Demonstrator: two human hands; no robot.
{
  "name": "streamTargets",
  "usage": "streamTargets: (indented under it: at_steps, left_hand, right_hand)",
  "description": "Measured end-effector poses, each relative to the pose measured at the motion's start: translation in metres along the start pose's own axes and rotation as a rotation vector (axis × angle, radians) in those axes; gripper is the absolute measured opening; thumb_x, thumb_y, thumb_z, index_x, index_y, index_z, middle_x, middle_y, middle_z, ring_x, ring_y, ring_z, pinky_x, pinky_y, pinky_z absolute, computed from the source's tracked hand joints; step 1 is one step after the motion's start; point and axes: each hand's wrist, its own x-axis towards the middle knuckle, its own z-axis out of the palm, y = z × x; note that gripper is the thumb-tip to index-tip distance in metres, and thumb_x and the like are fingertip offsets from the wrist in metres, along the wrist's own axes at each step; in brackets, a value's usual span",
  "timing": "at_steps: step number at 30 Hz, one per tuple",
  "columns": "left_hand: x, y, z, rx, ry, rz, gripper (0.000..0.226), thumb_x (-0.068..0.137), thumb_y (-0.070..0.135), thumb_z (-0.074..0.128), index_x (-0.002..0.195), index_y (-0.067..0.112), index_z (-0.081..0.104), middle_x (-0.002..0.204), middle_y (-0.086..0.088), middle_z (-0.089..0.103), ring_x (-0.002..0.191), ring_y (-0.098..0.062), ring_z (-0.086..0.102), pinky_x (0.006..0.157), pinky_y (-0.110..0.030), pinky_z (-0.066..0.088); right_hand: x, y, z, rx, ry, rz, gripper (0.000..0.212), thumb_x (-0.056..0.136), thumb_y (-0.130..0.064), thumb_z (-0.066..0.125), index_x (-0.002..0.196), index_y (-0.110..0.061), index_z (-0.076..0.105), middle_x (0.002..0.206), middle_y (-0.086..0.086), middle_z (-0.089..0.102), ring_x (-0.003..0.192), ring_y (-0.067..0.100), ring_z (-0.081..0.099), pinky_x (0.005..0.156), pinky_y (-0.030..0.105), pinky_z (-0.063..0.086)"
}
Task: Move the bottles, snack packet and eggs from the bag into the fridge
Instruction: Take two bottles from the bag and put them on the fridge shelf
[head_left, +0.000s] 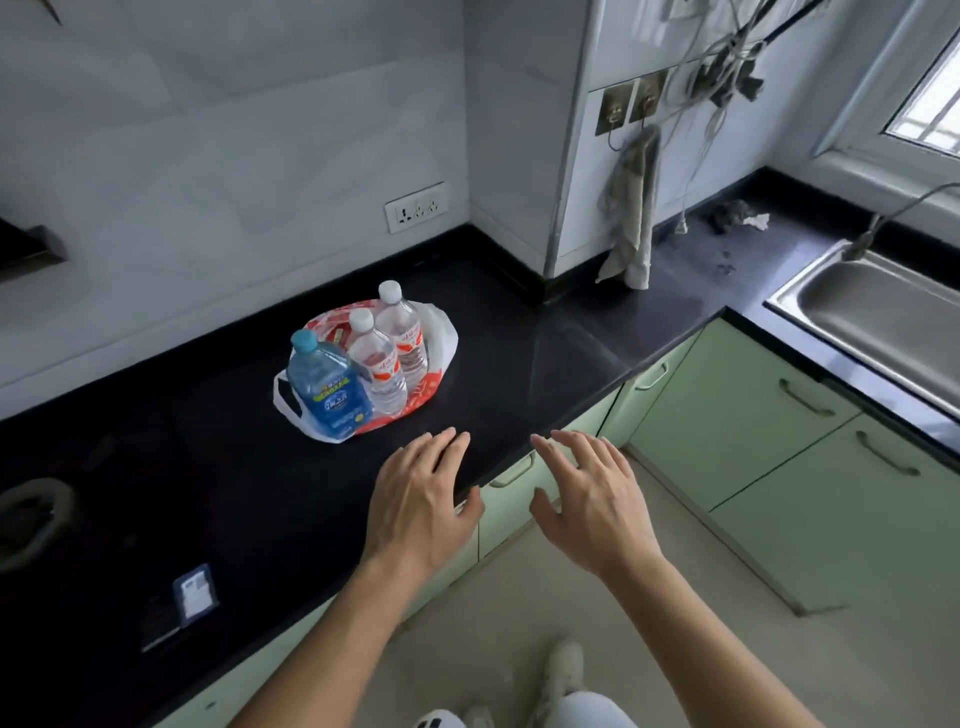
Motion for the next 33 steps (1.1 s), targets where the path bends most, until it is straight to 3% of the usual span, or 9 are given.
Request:
streamTargets:
  at_steps: [6,19,24,28,33]
  left_hand:
    - [0.04,-0.02,0.005,-0.011,0.025,-0.103,0.066,0.083,0.048,0.045,0.141,0.018,0.054,0.143,-0.002,0.058,0.133,-0.02,0.052,0.109,-0.039,0.044]
    - [0.066,-0.036,-0.006,0.029,0.169,-0.574,0.062,0.086,0.051,0.049,0.134,0.015,0.059,0.132,-0.001,0.065,0.12,-0.019,0.061,0.099,-0.034,0.051]
    - [0.05,-0.042,-0.002,0.001,0.199,-0.697,0.059,0.085,0.048,0.055,0.135,0.016,0.057,0.13,0.001,0.064,0.118,-0.019,0.061,0.096,-0.035,0.052]
    - [0.044,-0.057,0.0,-0.042,0.232,-0.733,0.058,0.084,0.038,0.071,0.135,0.016,0.057,0.132,-0.001,0.064,0.121,-0.02,0.06,0.098,-0.035,0.049]
    - [0.042,-0.086,-0.001,-0.151,0.322,-0.759,0.06,0.085,0.034,0.074,0.139,0.016,0.055,0.137,0.0,0.061,0.126,-0.018,0.056,0.102,-0.03,0.044]
  right_hand:
    - [0.072,0.005,0.019,0.082,-0.004,-0.118,0.055,0.081,-0.038,0.053,0.131,-0.019,0.062,0.124,0.003,0.064,0.119,0.026,0.059,0.103,0.044,0.047]
    - [0.207,-0.01,0.047,0.243,-0.161,-0.489,0.056,0.078,-0.035,0.063,0.131,-0.018,0.06,0.122,0.004,0.065,0.114,0.027,0.062,0.099,0.049,0.051]
    - [0.222,-0.024,0.057,0.309,-0.232,-0.507,0.057,0.082,-0.036,0.059,0.136,-0.02,0.057,0.126,0.005,0.065,0.113,0.029,0.062,0.097,0.045,0.053]
    - [0.232,-0.036,0.066,0.344,-0.25,-0.454,0.057,0.081,-0.031,0.065,0.135,-0.017,0.058,0.123,0.008,0.066,0.106,0.03,0.064,0.084,0.041,0.055]
    - [0.236,-0.06,0.077,0.468,-0.256,-0.376,0.057,0.084,-0.031,0.071,0.137,-0.021,0.053,0.119,0.003,0.063,0.1,0.025,0.063,0.07,0.034,0.052]
